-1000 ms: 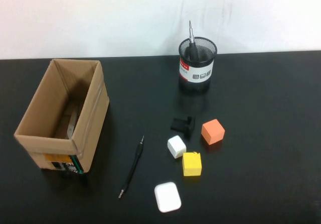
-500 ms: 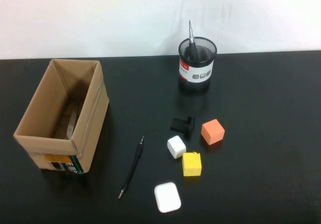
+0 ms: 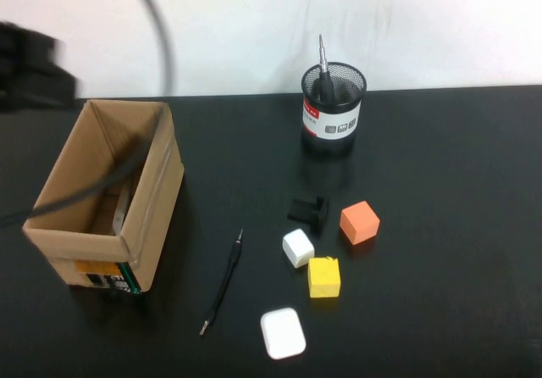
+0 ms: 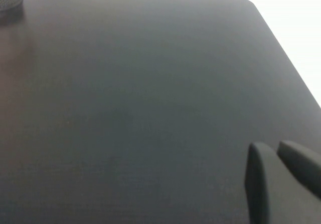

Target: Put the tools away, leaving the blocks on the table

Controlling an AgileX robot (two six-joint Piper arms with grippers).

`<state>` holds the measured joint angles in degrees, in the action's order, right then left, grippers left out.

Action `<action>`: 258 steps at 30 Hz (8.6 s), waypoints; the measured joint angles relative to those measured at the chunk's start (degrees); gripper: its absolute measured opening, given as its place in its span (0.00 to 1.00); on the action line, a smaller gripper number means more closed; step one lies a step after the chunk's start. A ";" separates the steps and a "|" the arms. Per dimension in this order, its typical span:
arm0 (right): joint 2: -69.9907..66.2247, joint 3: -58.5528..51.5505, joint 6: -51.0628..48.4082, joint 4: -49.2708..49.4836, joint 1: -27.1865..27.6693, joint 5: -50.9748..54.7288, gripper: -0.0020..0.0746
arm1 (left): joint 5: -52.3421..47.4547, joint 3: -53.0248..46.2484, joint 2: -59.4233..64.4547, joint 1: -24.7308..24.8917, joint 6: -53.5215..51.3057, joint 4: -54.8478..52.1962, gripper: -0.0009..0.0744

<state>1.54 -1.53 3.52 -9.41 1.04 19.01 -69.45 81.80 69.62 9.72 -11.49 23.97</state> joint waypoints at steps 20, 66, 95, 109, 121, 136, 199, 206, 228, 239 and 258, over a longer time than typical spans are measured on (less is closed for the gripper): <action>0.00 0.00 0.00 0.00 0.00 0.00 0.02 | 8.26 0.75 27.91 21.14 4.52 -8.43 0.11; 0.00 0.00 0.00 0.00 0.00 0.00 0.02 | 19.32 1.11 45.98 21.72 4.64 -14.92 0.41; 0.00 0.00 0.00 0.00 0.00 0.00 0.02 | 18.92 1.88 48.90 21.72 5.35 -16.49 0.41; 0.00 0.00 0.00 0.00 0.00 0.00 0.02 | 16.53 3.04 50.45 21.72 6.38 -18.88 0.09; 0.00 0.00 0.00 0.00 0.00 0.00 0.02 | 17.75 3.87 46.41 21.83 5.85 -18.05 0.09; 0.00 0.00 0.00 0.00 0.00 0.00 0.02 | 45.55 11.57 35.61 26.12 2.90 -17.82 0.08; 0.00 0.00 0.05 0.00 0.00 0.00 0.02 | 78.24 11.57 34.92 26.27 -3.43 -20.34 0.06; 0.00 0.00 0.05 0.00 0.00 0.00 0.02 | 56.43 11.57 20.49 26.27 -10.01 -20.45 0.01; 0.00 0.00 0.05 0.00 0.00 0.00 0.02 | 45.58 -37.59 -26.04 26.27 -8.13 -14.92 0.01; 0.00 0.00 0.05 0.00 0.00 0.00 0.02 | 40.41 -49.65 -50.75 26.27 -6.33 -14.92 0.01; 0.00 0.00 0.05 0.00 0.00 0.00 0.02 | 39.87 -51.87 -54.31 26.27 -6.15 -14.92 0.01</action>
<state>1.54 -1.53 3.57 -9.41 1.04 19.01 -29.58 29.93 15.31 35.99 -17.65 9.05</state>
